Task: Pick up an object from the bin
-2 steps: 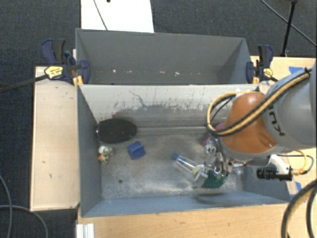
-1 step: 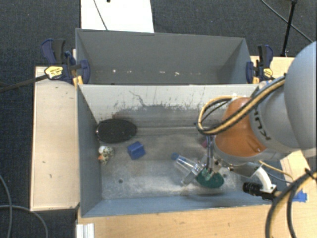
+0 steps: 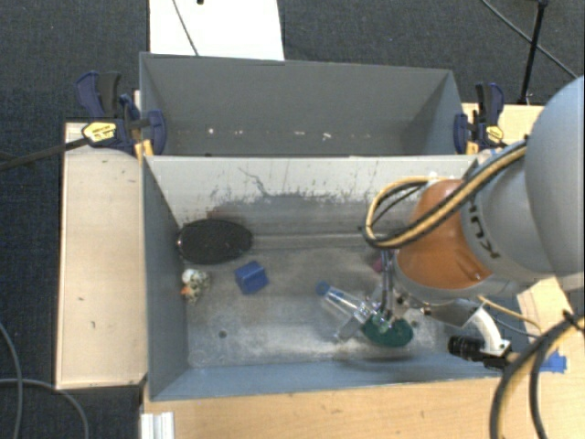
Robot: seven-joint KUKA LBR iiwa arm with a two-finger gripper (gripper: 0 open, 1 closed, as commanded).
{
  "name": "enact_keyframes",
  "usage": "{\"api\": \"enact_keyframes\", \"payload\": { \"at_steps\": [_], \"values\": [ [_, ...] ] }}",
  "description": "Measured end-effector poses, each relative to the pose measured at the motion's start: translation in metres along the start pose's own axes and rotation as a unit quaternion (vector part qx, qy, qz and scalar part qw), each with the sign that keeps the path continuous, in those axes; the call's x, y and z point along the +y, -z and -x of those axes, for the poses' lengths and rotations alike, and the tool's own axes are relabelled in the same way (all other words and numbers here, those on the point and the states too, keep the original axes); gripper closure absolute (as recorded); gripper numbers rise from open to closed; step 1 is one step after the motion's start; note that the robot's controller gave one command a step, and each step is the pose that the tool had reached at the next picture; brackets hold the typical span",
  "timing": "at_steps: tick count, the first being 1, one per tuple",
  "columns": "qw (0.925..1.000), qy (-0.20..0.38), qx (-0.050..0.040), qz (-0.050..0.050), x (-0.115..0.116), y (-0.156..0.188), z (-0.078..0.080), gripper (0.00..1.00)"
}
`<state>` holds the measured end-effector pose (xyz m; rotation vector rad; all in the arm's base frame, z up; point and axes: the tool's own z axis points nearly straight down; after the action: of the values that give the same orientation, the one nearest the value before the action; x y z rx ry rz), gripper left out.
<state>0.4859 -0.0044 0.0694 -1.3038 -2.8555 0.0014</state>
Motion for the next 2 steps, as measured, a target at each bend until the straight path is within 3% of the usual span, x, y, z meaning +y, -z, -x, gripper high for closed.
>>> {"api": "enact_keyframes", "payload": {
  "at_steps": [1, 2],
  "values": [
    [1.0, 0.0, 0.0, 0.0, 0.0, -0.0001, 0.0, 1.0],
    [1.0, 0.001, -0.0018, 0.002, -0.0002, 0.0082, 0.0002, 1.0]
  ]
}}
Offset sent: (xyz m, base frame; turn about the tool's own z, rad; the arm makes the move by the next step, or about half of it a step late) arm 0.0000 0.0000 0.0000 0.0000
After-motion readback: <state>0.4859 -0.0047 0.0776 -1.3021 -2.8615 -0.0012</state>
